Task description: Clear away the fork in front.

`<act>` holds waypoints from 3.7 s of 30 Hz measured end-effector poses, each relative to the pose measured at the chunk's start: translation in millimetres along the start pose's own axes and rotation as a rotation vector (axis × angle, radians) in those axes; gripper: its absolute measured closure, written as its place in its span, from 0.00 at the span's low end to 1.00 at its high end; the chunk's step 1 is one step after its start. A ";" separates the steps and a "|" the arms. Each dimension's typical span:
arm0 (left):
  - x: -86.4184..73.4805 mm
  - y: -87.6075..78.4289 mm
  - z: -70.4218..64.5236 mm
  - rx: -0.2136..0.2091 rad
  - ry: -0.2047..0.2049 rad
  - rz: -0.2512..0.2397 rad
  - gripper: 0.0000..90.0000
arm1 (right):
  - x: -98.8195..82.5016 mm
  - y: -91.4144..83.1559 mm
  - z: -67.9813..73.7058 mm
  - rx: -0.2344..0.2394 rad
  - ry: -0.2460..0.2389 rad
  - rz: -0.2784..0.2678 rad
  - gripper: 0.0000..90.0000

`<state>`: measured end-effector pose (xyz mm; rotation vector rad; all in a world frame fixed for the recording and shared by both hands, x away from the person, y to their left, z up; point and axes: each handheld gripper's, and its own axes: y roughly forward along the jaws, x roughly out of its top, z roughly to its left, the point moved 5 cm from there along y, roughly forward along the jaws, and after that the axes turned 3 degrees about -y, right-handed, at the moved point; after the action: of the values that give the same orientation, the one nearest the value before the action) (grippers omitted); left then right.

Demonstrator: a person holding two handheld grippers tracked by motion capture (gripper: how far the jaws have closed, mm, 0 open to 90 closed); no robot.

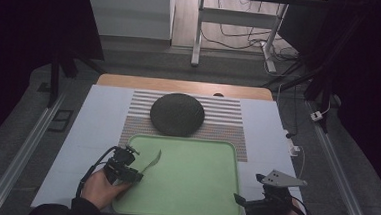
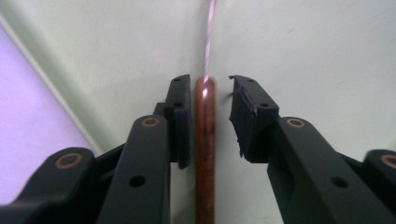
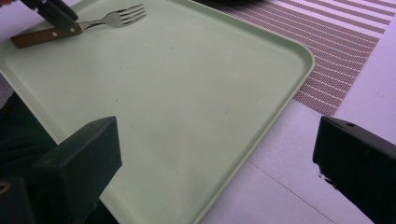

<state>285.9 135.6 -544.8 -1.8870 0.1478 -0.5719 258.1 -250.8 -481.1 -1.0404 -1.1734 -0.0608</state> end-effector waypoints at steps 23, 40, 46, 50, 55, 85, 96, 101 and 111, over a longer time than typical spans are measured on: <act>55.2 -3.1 11.9 -0.106 0.126 -0.153 0.99 | -1.3 1.3 -3.2 -0.004 0.027 0.016 0.01; 58.5 18.5 26.4 -0.057 0.082 -0.128 0.99 | -2.0 3.5 -3.8 0.001 0.034 0.040 0.01; 62.0 23.8 -12.7 -0.074 0.223 -0.108 0.99 | -2.3 4.2 -4.2 0.002 0.035 0.052 0.01; 61.1 30.4 -17.9 -0.075 0.233 -0.085 0.99 | -2.4 4.4 -4.2 0.006 0.036 0.054 0.01; 61.9 26.2 -19.8 -0.100 0.231 -0.106 0.99 | -2.4 4.8 -4.5 0.010 0.048 0.052 0.01; 52.6 21.0 46.6 -0.023 0.053 -0.075 0.99 | -2.6 5.0 -5.6 0.021 0.058 0.055 0.01; 54.2 17.7 46.4 -0.050 0.062 -0.122 0.84 | -2.6 5.1 -5.6 0.021 0.060 0.055 0.01; 54.0 11.2 45.7 -0.066 0.080 -0.170 0.69 | -2.5 4.8 -5.5 0.025 0.060 0.054 0.01; 45.9 -15.6 29.0 -0.085 0.214 -0.293 0.28 | -2.3 4.7 -5.6 0.023 0.063 0.050 0.01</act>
<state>336.6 149.5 -524.2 -1.9400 0.0342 -0.9818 263.7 -253.1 -486.0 -1.0399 -1.0885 -0.0403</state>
